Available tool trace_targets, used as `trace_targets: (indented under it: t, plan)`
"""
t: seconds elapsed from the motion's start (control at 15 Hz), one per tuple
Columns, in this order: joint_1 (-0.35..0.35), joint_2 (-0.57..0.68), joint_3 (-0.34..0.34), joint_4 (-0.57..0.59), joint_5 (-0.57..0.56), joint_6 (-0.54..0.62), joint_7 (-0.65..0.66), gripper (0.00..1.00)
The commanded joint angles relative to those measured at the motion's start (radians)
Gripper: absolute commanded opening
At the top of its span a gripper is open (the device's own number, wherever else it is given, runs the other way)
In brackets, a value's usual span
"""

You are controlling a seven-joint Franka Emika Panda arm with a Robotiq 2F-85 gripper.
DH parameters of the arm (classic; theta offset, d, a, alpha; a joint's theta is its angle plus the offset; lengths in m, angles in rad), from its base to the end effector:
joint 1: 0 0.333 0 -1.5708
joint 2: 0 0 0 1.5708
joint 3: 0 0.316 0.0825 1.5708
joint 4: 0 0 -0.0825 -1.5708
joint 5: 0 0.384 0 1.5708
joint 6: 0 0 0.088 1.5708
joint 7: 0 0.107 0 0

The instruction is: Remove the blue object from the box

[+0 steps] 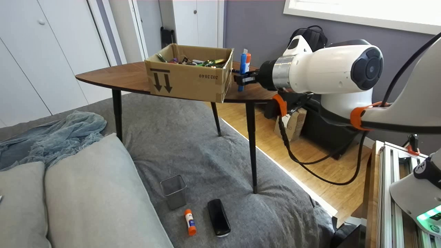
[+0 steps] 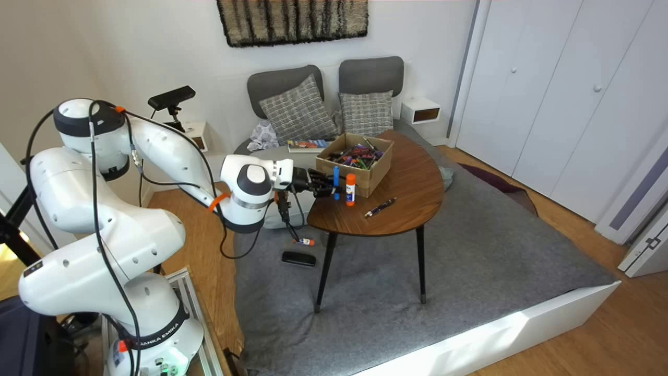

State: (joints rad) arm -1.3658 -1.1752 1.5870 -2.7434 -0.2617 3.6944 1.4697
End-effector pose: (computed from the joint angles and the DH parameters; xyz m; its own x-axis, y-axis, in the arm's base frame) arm 0.4281 0.1069 0.2958 0.3412 -0.1262 0.9315 -0.3375 -0.9413 -0.0039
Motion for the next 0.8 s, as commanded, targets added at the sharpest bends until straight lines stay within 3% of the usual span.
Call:
trace_targets:
  t: [0.0, 0.27, 0.73]
  plan:
    - [-0.011, -0.044, 0.017, 0.0, 0.031, 0.027, 0.032, 0.73]
    - [-0.013, -0.04, 0.017, 0.0, 0.03, 0.027, 0.029, 1.0]
    - [0.001, 0.074, -0.037, 0.001, -0.076, 0.053, -0.006, 1.0]
